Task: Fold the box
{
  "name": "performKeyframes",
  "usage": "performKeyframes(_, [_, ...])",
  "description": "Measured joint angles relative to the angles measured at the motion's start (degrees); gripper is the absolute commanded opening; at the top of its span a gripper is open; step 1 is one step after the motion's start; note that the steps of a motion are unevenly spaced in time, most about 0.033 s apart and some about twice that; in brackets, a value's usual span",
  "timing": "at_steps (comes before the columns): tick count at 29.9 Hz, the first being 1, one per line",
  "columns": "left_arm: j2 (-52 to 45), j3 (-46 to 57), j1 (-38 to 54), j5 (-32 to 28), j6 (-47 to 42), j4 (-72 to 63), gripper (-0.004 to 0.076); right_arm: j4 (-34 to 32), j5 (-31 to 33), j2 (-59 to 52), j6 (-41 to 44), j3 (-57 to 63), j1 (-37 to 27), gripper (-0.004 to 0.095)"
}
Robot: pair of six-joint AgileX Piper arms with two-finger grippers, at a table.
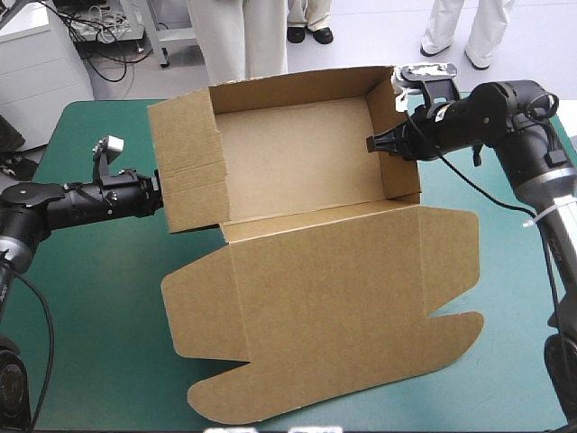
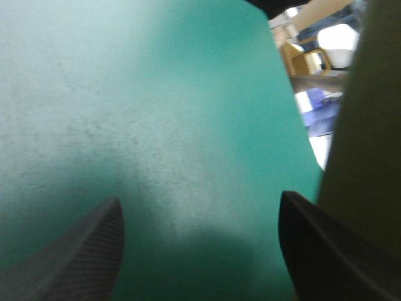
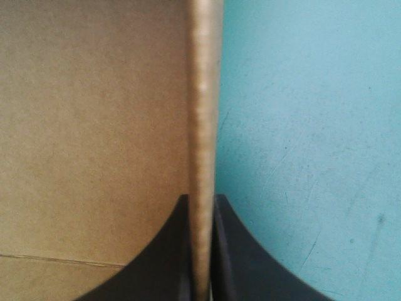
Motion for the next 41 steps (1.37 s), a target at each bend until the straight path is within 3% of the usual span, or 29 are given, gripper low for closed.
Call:
performKeyframes(3, [0.0, -0.8, 0.0, 2.51, 1.16, -3.02, 0.0491, -0.39, -0.35, 0.91, 0.53, 0.0, 0.0, -0.0023])
performKeyframes(16, [0.06, -7.89, -0.38, 3.3, 0.17, -7.14, 0.0488, -4.58, -0.8, 1.59, 2.39, 0.0, 0.0, -0.0023])
performKeyframes(41, [-1.34, -8.14, -7.99, 3.74, 1.48, -7.74, 0.0487, -6.99, -0.8, 1.59, 3.06, 0.0, 0.0, -0.0022])
